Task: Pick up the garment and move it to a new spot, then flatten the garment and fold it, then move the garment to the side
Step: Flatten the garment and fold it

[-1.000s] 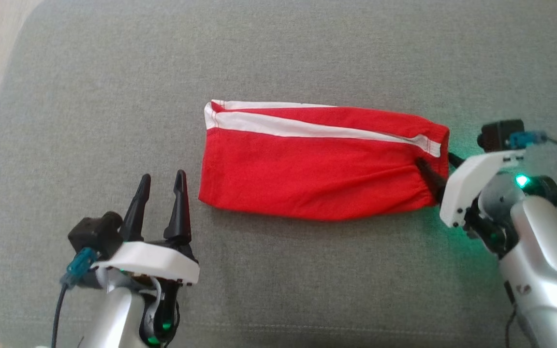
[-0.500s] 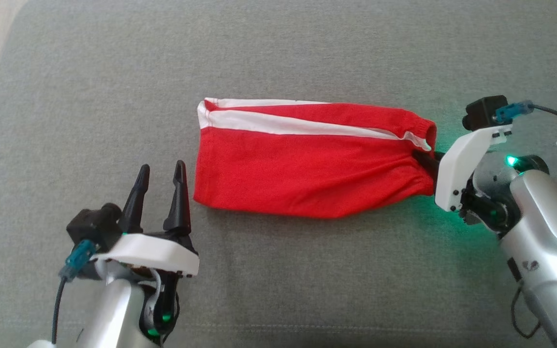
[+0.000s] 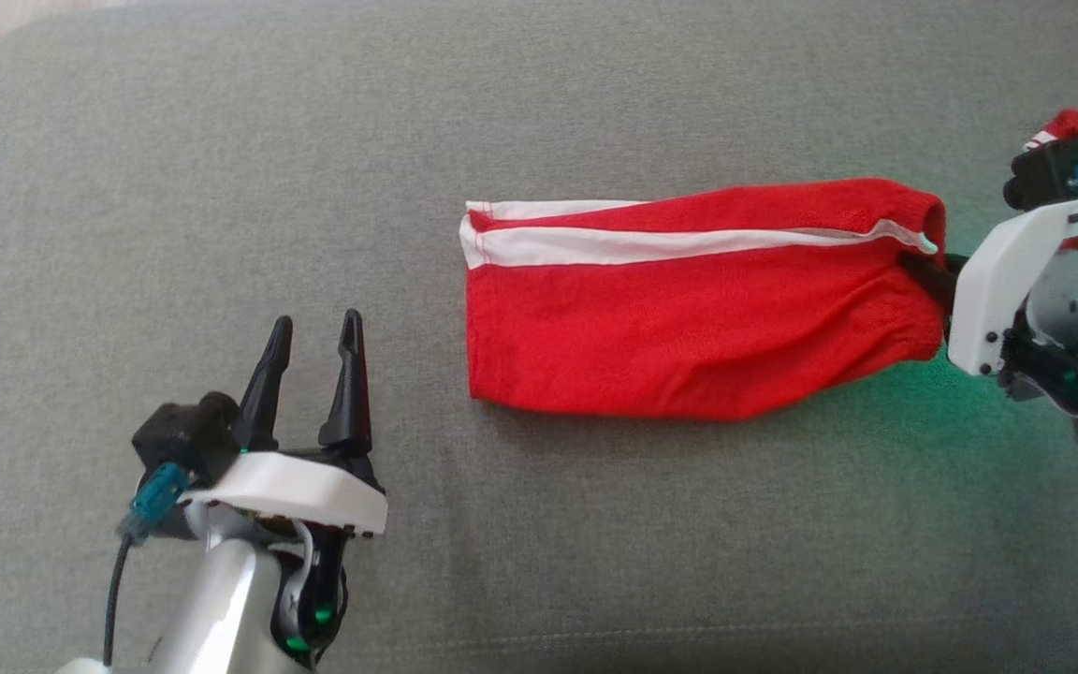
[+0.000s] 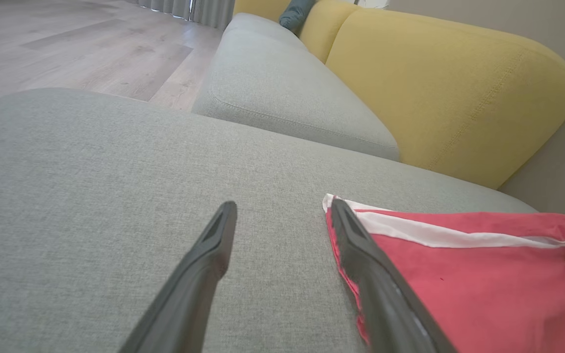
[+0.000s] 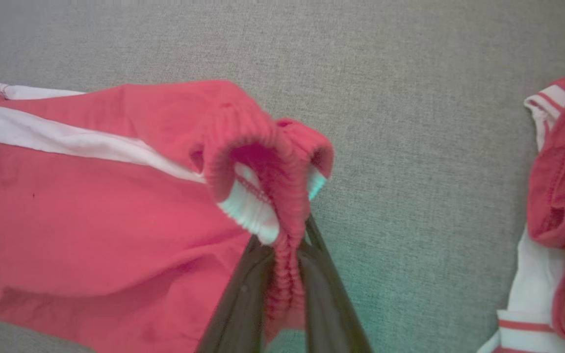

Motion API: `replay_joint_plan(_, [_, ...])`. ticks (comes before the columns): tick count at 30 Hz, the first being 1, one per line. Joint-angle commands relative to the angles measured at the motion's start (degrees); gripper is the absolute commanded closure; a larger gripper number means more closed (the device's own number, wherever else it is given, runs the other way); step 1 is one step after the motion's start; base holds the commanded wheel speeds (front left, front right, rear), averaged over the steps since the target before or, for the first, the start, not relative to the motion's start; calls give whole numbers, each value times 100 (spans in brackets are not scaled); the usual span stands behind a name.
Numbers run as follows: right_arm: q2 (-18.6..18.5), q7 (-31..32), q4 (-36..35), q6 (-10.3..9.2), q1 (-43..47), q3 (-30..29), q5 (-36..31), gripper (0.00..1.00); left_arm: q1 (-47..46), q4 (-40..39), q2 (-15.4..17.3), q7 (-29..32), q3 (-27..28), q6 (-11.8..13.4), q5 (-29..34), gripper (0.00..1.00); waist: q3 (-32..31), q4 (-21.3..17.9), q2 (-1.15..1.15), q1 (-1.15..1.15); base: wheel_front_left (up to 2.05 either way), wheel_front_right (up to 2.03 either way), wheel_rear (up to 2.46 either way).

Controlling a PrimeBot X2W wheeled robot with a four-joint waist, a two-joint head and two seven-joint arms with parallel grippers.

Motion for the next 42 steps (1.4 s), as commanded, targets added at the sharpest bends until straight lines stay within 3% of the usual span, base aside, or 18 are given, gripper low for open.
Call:
replay_joint_plan(1, [-54, 12, -250, 37, -84, -16, 81, 100, -157, -159, 17, -71, 168, -18, 41, 0, 1, -37, 0, 0, 0, 0, 0])
replay_joint_plan(18, [966, -273, -1039, 37, -308, 609, 882, 100, -236, -69, 8, -71, 62, -57, -3, 0, -93, 215, 0, 0, 0, 0, 0])
replay_joint_plan(25, [1500, -448, -678, 37, -514, 699, 845, 100, -250, -62, -6, -71, -1, -78, -45, 0, -78, 397, 0, 0, 0, 0, 0])
replay_joint_plan(34, [2074, -571, 332, 37, -909, 801, 532, 100, -296, -65, -21, -71, -126, -72, -140, 0, -11, 707, 0, 0, 0, 0, 0])
replay_joint_plan(35, [2114, -597, 445, 37, -953, 801, 496, 90, -298, -65, -22, -71, -137, -70, -149, 0, -6, 731, 0, 0, 0, 0, 0])
replay_joint_plan(37, [2193, -666, 646, 37, -1031, 792, 443, 0, -295, -71, -23, -71, -152, -61, -171, 0, -3, 766, 0, 0, 0, 0, 0])
replay_joint_plan(42, [2374, -906, 880, 37, -1144, 755, 519, 0, -278, -94, -24, -71, -177, -22, -222, 0, -12, 791, 0, 0, 0, 0, 0])
